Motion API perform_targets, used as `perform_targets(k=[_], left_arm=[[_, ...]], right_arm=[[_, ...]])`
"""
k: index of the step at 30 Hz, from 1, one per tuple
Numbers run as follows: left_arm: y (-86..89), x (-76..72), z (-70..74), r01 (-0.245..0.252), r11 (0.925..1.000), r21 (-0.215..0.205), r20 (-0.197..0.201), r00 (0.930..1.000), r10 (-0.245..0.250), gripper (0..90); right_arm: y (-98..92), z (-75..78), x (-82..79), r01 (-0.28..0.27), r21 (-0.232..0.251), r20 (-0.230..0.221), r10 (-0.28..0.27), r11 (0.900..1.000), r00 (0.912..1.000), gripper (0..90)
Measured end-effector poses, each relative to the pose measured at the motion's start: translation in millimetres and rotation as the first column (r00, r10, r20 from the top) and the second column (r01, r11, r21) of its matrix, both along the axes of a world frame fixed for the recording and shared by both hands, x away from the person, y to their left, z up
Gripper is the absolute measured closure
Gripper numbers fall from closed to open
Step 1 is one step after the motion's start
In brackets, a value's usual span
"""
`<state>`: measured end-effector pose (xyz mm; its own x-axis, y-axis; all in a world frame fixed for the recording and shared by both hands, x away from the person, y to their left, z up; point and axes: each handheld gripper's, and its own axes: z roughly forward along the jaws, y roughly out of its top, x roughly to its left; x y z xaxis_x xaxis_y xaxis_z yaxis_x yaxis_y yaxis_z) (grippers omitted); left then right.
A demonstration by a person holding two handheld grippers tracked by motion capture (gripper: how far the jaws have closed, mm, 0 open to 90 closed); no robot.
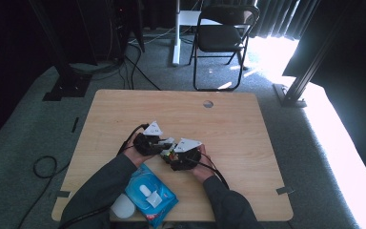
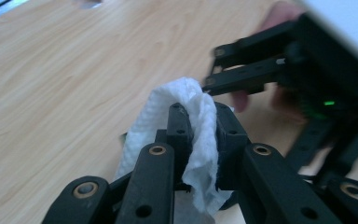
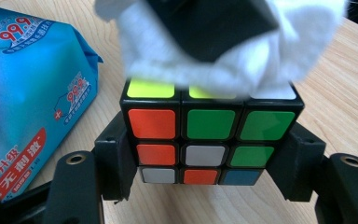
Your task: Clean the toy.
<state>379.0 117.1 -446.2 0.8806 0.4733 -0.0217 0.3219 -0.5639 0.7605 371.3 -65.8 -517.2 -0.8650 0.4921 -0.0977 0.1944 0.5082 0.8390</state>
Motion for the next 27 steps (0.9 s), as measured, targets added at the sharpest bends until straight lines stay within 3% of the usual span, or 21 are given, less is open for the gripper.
perform_targets(k=[2,4,13,19,21,27], left_arm=[[-3.6,-2.7,0.3,0.051,0.9986,-0.013,-0.008,0.9987,-0.051,79.8],[-6.5,-4.7,0.8,0.061,0.9981,0.004,0.007,0.9981,-0.061,79.7],[-4.9,1.9,-0.9,0.034,0.9994,-0.009,-0.001,0.9994,-0.034,79.7],[0.0,5.4,-0.1,-0.017,0.9998,-0.008,0.017,0.9997,0.017,79.7],[7.6,9.8,0.9,-0.071,0.9972,-0.025,0.018,0.9973,0.071,79.6],[18.7,14.2,2.6,-0.120,0.9922,-0.034,0.021,0.9924,0.121,79.7]], right_arm=[[-0.3,0.3,0.2,0.002,0.004,0.000,-0.002,1.000,1.0000,34.3],[-0.5,0.5,0.2,0.002,0.004,0.002,-0.002,1.000,1.0000,34.3],[3.6,0.0,-2.6,-0.013,-0.008,0.004,0.013,1.000,0.9999,34.3],[4.4,0.6,-3.7,-0.021,-0.008,0.007,0.021,1.000,0.9997,34.3],[3.8,2.3,-4.5,-0.023,-0.004,0.009,0.023,1.000,0.9997,34.3],[0.4,5.4,-4.0,-0.023,0.005,0.020,0.023,1.000,0.9995,34.3]])
